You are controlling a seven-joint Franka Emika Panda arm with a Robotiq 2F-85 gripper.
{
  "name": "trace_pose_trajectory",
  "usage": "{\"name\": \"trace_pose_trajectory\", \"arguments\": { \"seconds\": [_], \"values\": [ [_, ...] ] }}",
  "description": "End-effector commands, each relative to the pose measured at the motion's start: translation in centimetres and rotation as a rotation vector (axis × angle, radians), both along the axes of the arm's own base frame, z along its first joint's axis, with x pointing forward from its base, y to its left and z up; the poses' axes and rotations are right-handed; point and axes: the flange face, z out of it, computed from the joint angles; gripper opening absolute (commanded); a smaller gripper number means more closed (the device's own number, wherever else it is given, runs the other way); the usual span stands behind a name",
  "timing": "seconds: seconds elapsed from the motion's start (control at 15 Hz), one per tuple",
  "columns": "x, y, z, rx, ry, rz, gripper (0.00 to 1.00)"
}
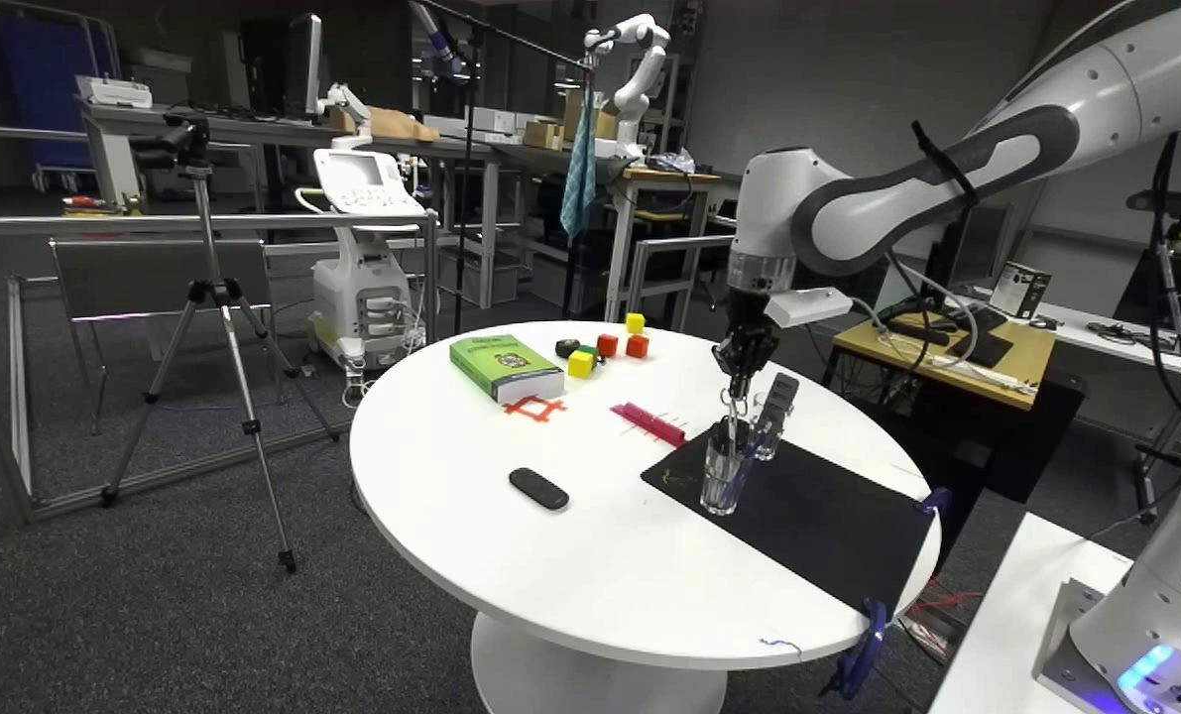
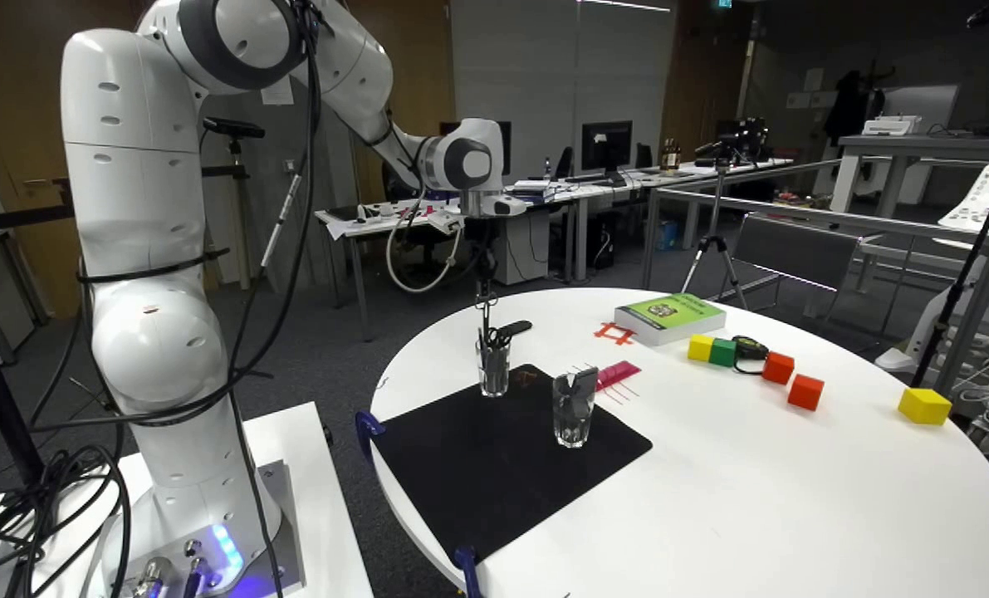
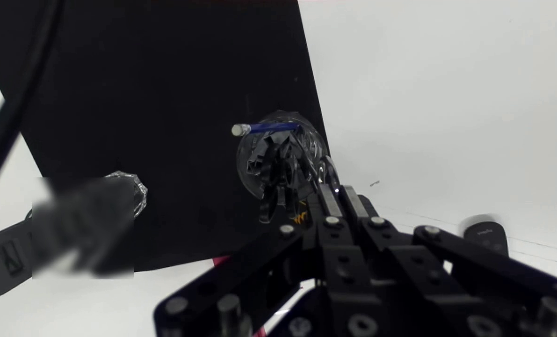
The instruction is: Put the scissors in the other cup
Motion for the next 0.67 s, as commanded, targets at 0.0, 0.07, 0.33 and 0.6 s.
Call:
{"name": "trace_pose_trajectory", "arguments": {
  "seconds": [0.0,0.07,0.33,0.6],
  "values": [
    [0.1,-0.2,0.1,0.020,0.018,-0.006,0.01],
    [0.1,-0.3,-0.1,0.018,0.023,-0.009,0.01],
    [0.3,-0.7,-0.8,0.010,0.032,-0.019,0.01],
    [0.6,-1.1,-1.4,0.010,0.045,-0.024,0.01]
  ]
}}
